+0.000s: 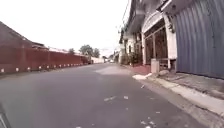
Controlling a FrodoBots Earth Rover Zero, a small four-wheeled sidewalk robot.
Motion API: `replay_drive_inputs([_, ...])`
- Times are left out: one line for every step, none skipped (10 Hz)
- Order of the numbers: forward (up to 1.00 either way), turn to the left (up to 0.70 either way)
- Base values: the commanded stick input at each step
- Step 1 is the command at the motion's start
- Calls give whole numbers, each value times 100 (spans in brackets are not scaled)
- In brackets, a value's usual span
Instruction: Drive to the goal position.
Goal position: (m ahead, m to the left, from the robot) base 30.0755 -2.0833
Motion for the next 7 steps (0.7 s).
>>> replay_drive_inputs([100,0])
replay_drive_inputs([100,0])
replay_drive_inputs([100,0])
replay_drive_inputs([100,0])
replay_drive_inputs([100,0])
replay_drive_inputs([100,0])
replay_drive_inputs([100,0])
